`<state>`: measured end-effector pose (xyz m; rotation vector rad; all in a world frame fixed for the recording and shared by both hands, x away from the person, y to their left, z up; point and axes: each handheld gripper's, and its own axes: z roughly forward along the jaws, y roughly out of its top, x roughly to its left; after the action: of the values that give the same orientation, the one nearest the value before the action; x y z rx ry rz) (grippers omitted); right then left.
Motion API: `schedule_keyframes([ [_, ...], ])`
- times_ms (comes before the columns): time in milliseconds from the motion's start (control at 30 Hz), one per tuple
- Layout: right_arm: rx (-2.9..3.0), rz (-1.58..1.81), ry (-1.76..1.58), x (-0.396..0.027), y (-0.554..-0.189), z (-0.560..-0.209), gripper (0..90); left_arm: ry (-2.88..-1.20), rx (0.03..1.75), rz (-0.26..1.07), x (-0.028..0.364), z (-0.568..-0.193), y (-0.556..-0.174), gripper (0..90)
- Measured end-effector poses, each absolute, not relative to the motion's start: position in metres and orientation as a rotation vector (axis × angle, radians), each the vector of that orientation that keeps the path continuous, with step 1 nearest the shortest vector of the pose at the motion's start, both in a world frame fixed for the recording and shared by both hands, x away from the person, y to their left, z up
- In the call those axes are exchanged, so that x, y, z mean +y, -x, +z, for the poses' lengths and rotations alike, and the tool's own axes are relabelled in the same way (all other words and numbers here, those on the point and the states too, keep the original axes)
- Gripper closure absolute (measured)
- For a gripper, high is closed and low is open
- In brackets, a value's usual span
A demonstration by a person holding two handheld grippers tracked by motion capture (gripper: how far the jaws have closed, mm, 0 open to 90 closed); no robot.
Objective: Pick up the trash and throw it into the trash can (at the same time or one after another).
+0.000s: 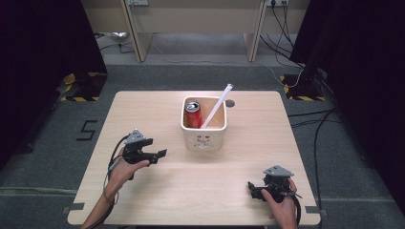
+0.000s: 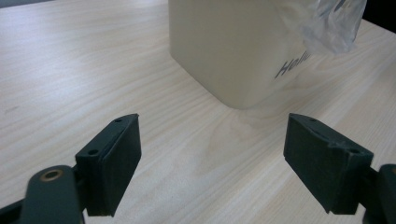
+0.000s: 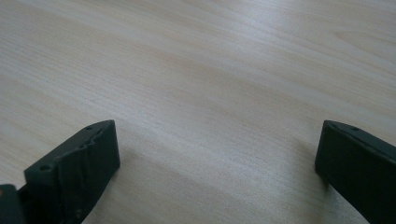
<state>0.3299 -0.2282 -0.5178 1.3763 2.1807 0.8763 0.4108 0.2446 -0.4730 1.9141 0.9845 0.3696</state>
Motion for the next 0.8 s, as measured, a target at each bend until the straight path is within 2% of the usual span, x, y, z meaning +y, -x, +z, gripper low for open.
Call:
schedule_keyframes([
  [800, 2.181, 0.877, -1.378, -0.228, -0.330, -0.518, 0.2, -1.973, 1.018, 0.325, 0.253, -0.506, -0.395, 18.5],
])
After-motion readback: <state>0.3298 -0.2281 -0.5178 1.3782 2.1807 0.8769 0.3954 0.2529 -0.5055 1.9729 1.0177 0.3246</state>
